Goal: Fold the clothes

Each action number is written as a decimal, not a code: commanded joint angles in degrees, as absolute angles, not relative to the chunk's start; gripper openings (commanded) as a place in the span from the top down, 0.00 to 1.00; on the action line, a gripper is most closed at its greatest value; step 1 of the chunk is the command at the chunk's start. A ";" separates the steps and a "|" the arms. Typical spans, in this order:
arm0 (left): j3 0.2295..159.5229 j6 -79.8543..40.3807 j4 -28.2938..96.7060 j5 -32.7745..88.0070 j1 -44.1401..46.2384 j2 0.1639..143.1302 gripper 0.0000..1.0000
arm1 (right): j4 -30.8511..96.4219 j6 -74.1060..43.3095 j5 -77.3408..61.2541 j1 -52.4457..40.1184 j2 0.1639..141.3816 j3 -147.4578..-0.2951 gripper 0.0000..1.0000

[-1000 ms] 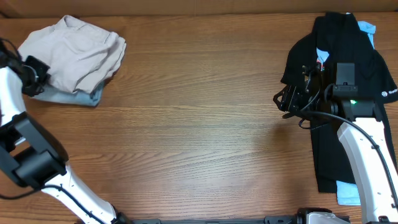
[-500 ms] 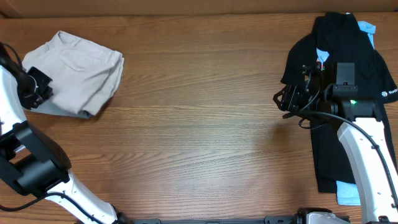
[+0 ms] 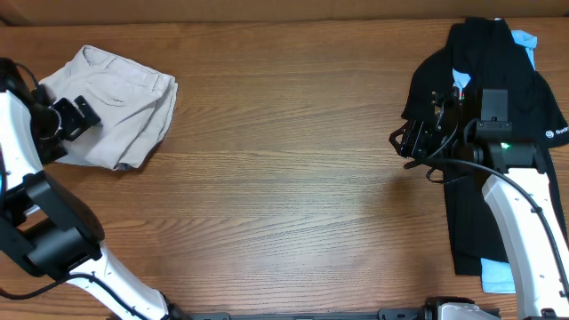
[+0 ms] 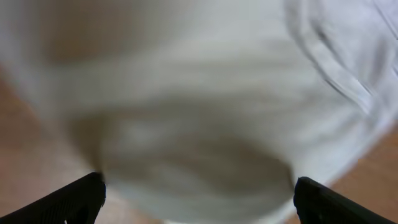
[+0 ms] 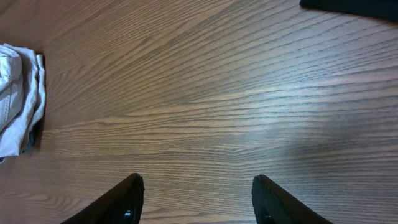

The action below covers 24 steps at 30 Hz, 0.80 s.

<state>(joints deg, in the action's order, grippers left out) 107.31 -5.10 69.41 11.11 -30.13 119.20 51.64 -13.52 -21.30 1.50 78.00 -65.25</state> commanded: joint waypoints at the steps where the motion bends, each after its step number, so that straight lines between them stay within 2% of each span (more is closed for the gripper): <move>1: 108.05 6.57 70.74 11.51 -24.36 118.32 0.00 | 51.31 -13.69 -22.17 1.56 77.43 -66.72 0.40; 5: 104.60 6.13 72.23 -0.73 -19.25 119.22 0.00 | 50.92 -13.67 -22.17 1.56 77.43 -66.72 0.40; 11: 96.51 -0.58 65.60 -9.30 -17.32 120.55 0.00 | 50.46 -13.65 -22.15 1.56 77.43 -66.72 0.40; 24: 82.48 -7.79 38.17 -12.01 -19.09 120.64 0.00 | 50.33 -13.65 -21.96 1.56 77.49 -66.72 0.40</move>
<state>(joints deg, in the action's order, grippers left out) 85.43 -4.56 42.24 -12.03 -18.26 119.26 50.63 -13.50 -21.67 1.52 78.00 -65.25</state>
